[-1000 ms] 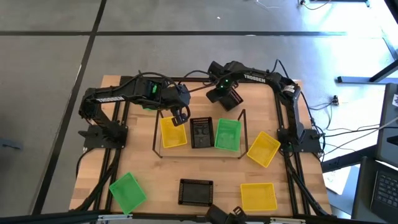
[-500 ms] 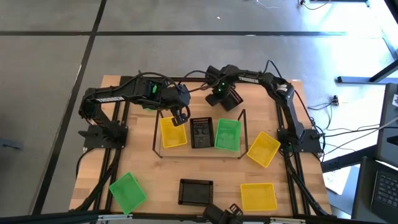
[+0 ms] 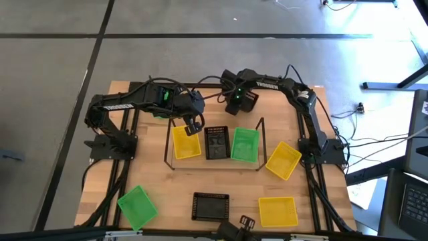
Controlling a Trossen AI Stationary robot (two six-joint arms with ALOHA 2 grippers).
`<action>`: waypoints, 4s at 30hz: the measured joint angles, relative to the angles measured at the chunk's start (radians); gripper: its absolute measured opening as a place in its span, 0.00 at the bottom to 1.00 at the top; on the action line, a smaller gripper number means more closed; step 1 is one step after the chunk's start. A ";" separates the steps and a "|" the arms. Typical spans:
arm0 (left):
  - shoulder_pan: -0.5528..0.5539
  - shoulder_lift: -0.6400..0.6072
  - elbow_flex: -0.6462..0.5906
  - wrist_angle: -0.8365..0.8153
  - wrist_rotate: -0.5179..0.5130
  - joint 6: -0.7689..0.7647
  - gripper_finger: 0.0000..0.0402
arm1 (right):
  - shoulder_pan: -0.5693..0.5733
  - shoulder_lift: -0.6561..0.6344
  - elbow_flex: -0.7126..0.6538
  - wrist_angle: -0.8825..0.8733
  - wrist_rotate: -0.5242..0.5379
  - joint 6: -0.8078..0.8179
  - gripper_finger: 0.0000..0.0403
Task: Stack baskets on shelf by color
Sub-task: Stack the top black bin on top of the black bin on the shelf
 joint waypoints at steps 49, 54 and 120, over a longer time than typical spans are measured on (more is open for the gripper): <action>0.001 -0.189 0.000 -0.129 -0.012 0.024 0.00 | 0.423 -0.073 0.630 -0.558 0.040 -1.138 0.00; 0.001 -0.189 0.000 -0.129 -0.011 0.047 0.00 | 0.469 -0.081 0.630 -0.558 -0.108 -1.188 0.00; 0.001 -0.189 0.000 -0.127 -0.013 0.077 0.00 | 0.488 -0.081 0.276 -0.337 -0.118 -1.371 0.12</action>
